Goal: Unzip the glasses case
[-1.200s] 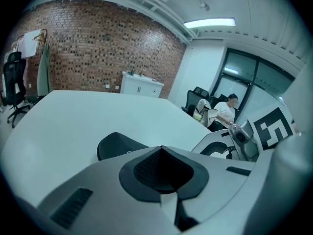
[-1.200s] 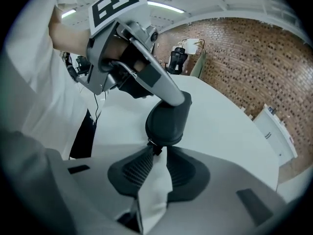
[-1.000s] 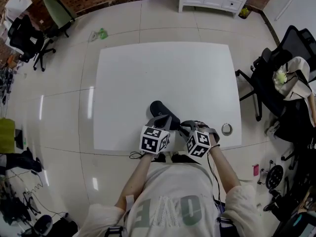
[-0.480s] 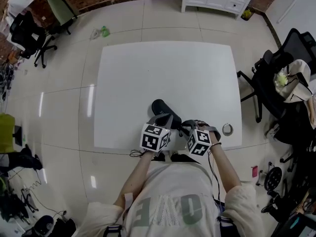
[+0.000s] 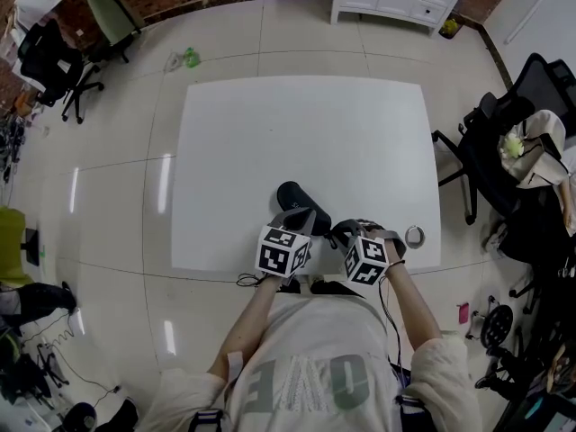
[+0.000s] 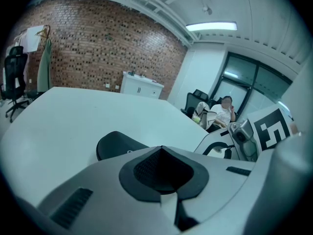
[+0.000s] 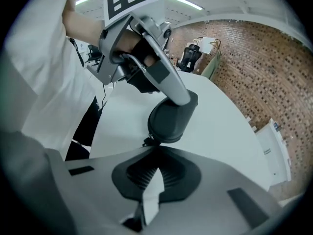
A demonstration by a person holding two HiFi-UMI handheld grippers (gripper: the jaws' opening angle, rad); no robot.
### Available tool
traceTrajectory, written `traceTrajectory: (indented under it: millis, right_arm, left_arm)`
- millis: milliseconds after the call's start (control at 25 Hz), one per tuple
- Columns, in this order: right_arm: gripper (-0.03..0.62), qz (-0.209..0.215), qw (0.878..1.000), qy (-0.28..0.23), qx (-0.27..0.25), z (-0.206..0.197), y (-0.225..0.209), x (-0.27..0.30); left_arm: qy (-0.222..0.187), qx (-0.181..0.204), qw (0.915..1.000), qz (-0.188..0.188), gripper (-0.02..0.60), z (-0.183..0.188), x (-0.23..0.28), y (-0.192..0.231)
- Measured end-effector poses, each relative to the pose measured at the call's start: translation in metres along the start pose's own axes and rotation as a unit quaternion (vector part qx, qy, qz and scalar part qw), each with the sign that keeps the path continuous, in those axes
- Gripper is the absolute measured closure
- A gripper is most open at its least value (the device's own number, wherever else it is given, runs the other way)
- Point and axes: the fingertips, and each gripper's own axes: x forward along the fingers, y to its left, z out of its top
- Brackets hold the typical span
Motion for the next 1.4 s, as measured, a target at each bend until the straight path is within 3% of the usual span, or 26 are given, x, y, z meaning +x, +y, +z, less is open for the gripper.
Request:
traceTrajectory:
  millis: [280, 440, 640, 760, 880, 1040, 1200, 1240, 1400]
  right_arm:
    - [0.595, -0.057, 0.998, 0.014, 0.031, -0.017, -0.049, -0.013]
    - [0.595, -0.012, 1.000, -0.012, -0.012, -0.004, -0.041, -0.019]
    - [0.594, 0.021, 0.997, -0.027, 0.062, -0.002, -0.014, 0.000]
    - [0.594, 0.021, 0.999, -0.021, 0.042, 0.003, -0.009, 0.005]
    - [0.594, 0.049, 0.998, -0.008, 0.046, 0.000, -0.002, 0.010]
    - [0.536, 0.049, 0.997, -0.023, 0.063, 0.002, -0.006, 0.012]
    - [0.537, 0.066, 0.995, -0.037, 0.059, 0.005, -0.006, 0.014]
    - [0.569, 0.066, 0.996, -0.036, 0.052, 0.004, -0.005, 0.013]
    - [0.574, 0.058, 0.998, -0.024, 0.028, 0.001, -0.005, 0.008]
  left_arm:
    - [-0.001, -0.005, 1.0000, -0.003, 0.580, 0.001, -0.002, 0.001]
    - [-0.002, -0.009, 0.9999, -0.004, 0.580, 0.001, -0.002, 0.003]
    - [-0.002, -0.017, 0.9998, -0.007, 0.580, 0.002, 0.002, 0.000]
    - [0.000, -0.017, 0.9998, -0.008, 0.580, 0.003, 0.000, 0.002]
    - [0.001, -0.018, 0.9998, -0.009, 0.580, 0.003, 0.000, 0.003]
    - [0.001, -0.018, 0.9998, -0.010, 0.580, 0.003, 0.002, 0.002]
    - [0.000, -0.018, 0.9998, -0.009, 0.580, 0.002, -0.001, 0.003]
    - [-0.001, -0.019, 0.9998, -0.010, 0.580, 0.002, -0.001, 0.003]
    - [-0.004, -0.021, 0.9997, -0.011, 0.580, 0.004, -0.001, 0.003]
